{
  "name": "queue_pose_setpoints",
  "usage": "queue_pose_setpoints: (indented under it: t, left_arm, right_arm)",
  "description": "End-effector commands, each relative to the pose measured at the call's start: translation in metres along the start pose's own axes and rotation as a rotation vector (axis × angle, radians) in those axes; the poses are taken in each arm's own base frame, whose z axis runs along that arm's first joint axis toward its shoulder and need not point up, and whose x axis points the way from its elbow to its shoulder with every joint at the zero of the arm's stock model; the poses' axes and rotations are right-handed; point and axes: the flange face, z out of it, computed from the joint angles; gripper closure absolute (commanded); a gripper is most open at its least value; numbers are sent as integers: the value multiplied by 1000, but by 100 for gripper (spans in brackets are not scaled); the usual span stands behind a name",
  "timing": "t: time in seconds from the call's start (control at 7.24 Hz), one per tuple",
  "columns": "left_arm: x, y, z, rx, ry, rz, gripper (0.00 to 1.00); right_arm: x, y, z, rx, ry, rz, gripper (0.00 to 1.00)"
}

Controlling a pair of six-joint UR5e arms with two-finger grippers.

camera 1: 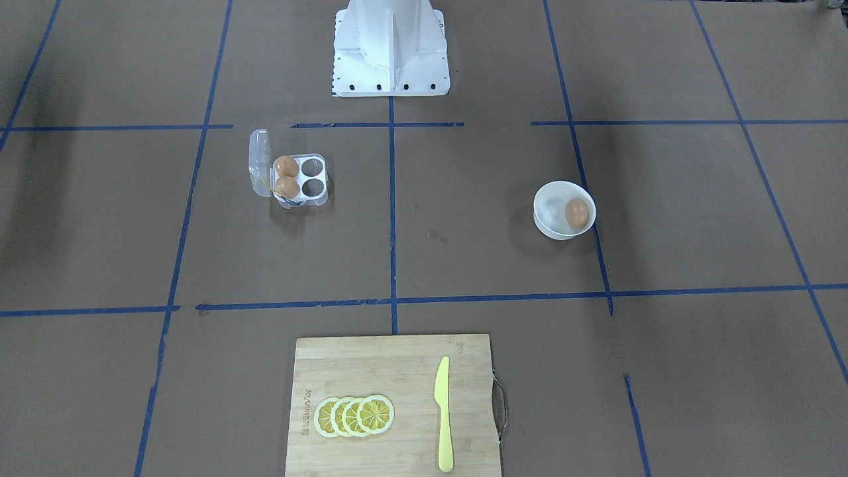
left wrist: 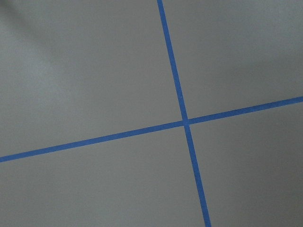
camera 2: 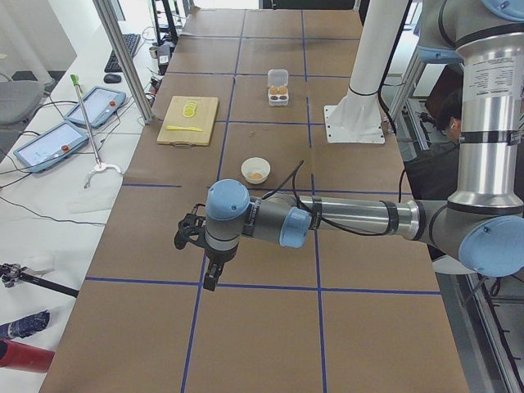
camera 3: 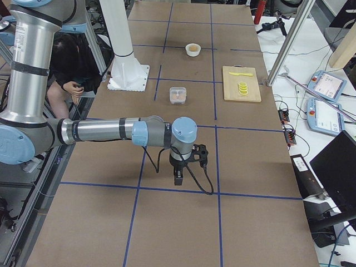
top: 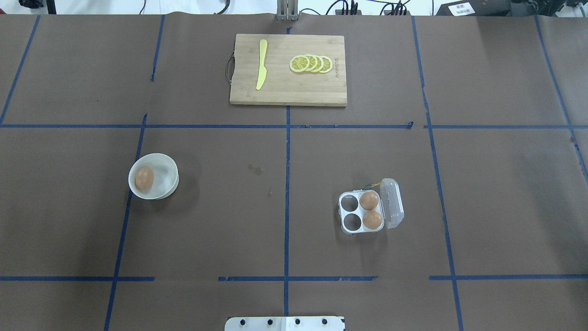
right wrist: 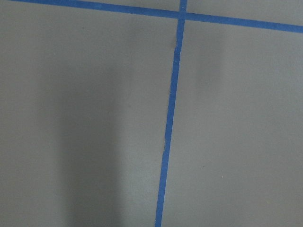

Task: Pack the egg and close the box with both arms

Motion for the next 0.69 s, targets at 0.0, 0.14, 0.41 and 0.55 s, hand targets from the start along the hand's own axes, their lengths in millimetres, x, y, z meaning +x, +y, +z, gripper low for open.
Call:
queue_pose_setpoints:
  t: [0.0, 0.14, 0.41, 0.55]
  left_arm:
    - [10, -8, 3, 13, 5, 28, 0]
    - [14, -14, -2, 46, 12, 56, 0]
    - [29, -29, -16, 192, 5, 188, 0]
    - [36, -34, -24, 274, -5, 260, 0]
  right_arm:
    - [-15, -19, -9, 22, -3, -26, 0]
    - [-22, -30, -16, 39, -1, -42, 0]
    - [-51, -72, -48, 109, 9, -114, 0]
    - [-65, -92, -63, 141, 12, -143, 0]
